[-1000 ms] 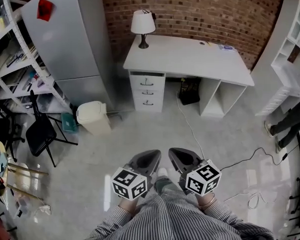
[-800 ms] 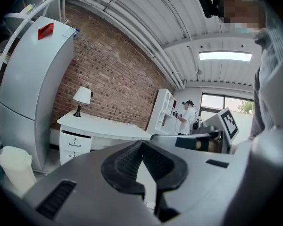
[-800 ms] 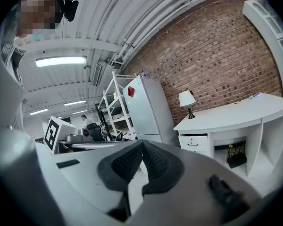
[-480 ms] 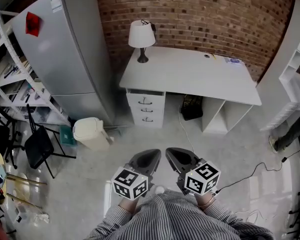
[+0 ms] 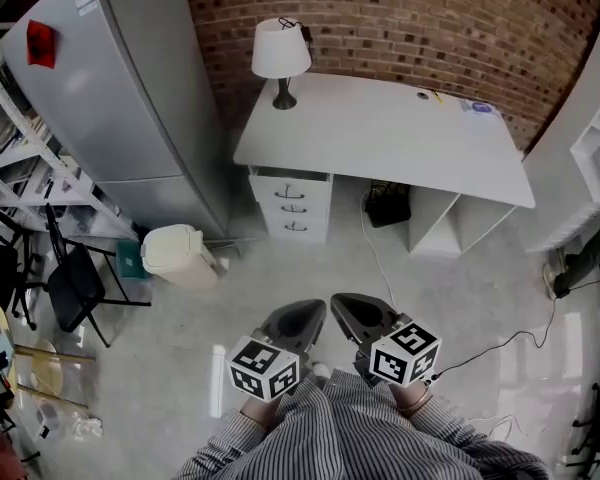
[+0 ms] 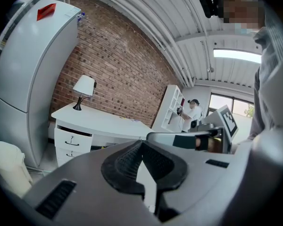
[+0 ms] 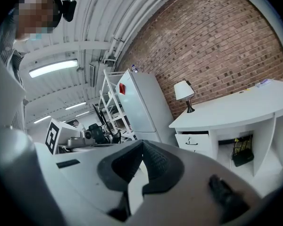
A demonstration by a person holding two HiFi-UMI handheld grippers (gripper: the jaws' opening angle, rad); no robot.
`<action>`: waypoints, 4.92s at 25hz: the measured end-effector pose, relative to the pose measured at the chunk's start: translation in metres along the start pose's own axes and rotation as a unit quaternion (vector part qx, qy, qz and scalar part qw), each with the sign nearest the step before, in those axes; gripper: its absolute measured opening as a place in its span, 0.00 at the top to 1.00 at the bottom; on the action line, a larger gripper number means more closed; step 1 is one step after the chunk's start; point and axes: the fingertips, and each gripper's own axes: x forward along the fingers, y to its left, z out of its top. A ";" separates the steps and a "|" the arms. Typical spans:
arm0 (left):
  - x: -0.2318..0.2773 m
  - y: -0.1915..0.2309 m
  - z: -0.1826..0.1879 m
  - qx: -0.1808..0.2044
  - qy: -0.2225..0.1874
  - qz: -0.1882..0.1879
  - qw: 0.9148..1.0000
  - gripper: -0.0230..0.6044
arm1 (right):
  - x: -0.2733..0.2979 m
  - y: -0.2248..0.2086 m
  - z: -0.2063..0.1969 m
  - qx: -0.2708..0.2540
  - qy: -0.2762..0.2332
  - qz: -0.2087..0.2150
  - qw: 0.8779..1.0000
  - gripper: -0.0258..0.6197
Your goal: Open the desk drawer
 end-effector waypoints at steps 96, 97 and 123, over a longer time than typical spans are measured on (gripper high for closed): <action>0.180 0.356 0.112 -0.137 0.047 0.037 0.989 0.94 | 0.295 -0.236 0.109 0.091 0.053 -0.062 0.993 0.93; 0.181 0.357 0.110 -0.141 0.048 0.037 0.988 0.94 | 0.295 -0.238 0.107 0.094 0.053 -0.063 0.992 0.93; 0.209 0.419 0.029 -0.213 0.081 0.078 0.971 0.94 | 0.339 -0.292 0.036 0.165 0.088 -0.064 0.980 0.93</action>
